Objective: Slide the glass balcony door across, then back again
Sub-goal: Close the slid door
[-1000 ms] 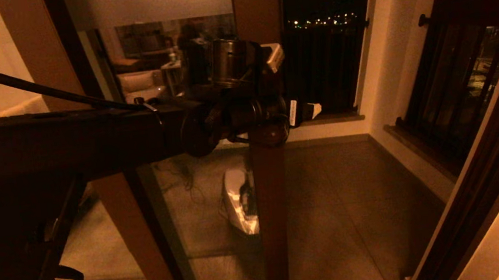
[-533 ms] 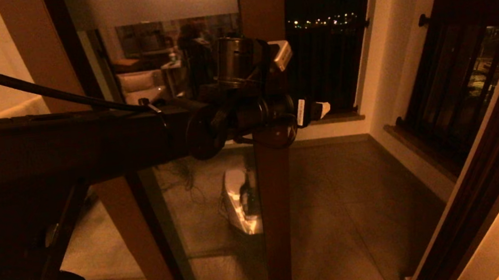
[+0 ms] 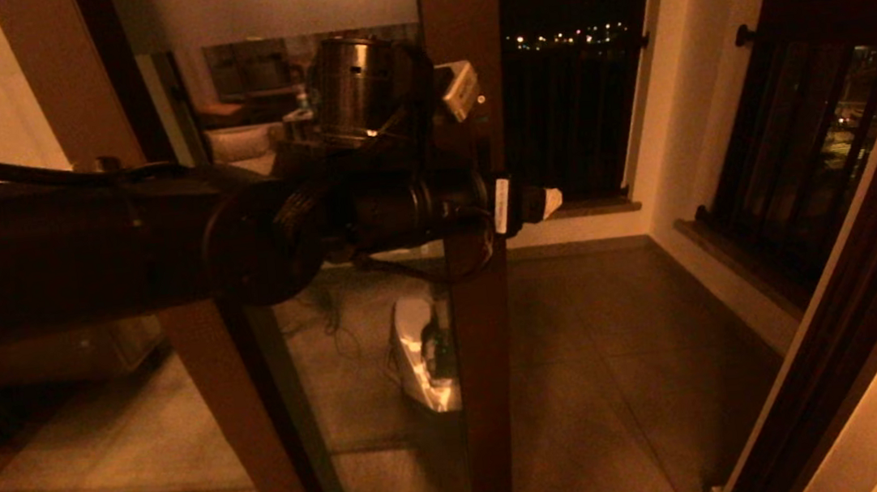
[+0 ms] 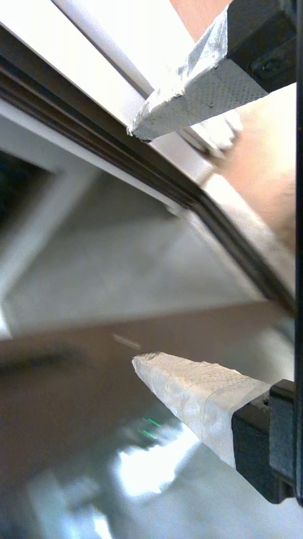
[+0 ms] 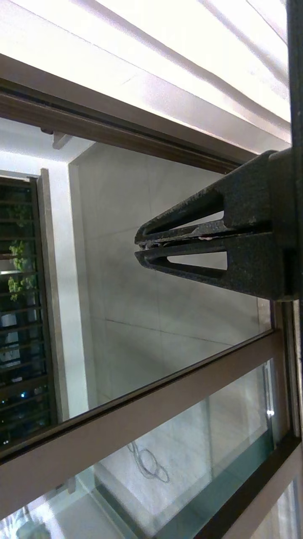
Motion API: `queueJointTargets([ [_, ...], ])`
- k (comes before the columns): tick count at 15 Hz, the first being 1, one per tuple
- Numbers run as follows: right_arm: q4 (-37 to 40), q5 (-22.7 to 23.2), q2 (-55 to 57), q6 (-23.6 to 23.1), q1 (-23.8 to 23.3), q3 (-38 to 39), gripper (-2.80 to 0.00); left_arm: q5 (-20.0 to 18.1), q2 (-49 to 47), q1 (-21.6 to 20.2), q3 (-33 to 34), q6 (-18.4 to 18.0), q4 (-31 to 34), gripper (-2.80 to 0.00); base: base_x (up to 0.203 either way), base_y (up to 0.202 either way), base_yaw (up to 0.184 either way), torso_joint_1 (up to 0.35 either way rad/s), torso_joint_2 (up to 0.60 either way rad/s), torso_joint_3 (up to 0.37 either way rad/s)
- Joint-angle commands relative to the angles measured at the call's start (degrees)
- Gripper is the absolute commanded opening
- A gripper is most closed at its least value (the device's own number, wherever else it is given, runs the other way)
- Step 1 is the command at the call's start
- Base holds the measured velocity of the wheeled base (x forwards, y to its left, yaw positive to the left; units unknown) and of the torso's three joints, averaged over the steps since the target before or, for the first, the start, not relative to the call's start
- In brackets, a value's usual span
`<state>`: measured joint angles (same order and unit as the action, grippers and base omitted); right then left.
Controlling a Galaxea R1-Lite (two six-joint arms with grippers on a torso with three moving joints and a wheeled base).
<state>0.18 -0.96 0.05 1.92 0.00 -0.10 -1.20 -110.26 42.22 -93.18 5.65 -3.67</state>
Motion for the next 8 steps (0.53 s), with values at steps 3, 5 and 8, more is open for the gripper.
queueJointTargets([
  [3,0.0,0.0,0.0,0.0,0.0,0.1,-2.80,3.5,27.0,-2.7,24.4,0.4,-1.5,0.00,0.000,0.000,0.000,0.000,0.00,0.000],
  [5,0.0,0.0,0.0,0.0,0.0,0.0,-2.80,5.2,41.1,-6.9,36.3,0.4,-1.8,-2.80,0.000,0.000,0.000,0.000,0.00,0.000],
  [8,0.0,0.0,0.0,0.0,0.0,0.0,-2.80,7.8,61.9,-11.3,52.1,0.6,-1.6,-2.80,0.000,0.000,0.000,0.000,0.00,0.000],
])
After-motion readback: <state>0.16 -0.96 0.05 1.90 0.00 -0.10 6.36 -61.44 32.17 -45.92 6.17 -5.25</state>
